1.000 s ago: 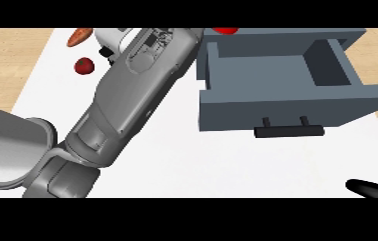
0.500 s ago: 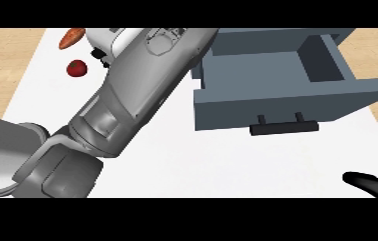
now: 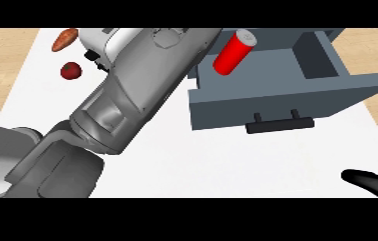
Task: Pick up the can, place it into the drawer and close the drawer
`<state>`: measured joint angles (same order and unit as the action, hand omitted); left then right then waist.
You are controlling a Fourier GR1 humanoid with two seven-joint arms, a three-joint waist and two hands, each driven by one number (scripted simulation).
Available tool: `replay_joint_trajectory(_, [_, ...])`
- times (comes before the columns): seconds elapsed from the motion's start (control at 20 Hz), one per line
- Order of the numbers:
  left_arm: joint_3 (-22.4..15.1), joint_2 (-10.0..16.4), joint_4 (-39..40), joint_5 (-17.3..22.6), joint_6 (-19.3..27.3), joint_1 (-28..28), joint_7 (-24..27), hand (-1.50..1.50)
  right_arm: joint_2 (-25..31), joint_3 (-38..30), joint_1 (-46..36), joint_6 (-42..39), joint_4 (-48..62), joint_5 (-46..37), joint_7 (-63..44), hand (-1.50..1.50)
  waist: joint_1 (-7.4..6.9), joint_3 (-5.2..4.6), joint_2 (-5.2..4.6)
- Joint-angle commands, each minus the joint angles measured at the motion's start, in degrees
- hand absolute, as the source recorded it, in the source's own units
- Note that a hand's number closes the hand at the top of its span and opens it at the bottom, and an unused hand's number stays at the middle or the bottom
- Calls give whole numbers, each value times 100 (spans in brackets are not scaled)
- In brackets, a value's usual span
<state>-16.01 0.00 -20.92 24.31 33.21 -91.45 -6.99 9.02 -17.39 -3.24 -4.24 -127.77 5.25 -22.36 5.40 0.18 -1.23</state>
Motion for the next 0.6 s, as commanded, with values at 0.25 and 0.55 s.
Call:
replay_joint_trajectory(0.25, [-272,0,224,372,415,-137,224,-150,247,322,-253,-48,-143,-557,-28,-150,54,-2,-19])
replay_joint_trajectory(0.55, [-115,0,342,681,463,-239,369,-150,622,440,-410,-372,245,-1086,759,-150,65,5,-70])
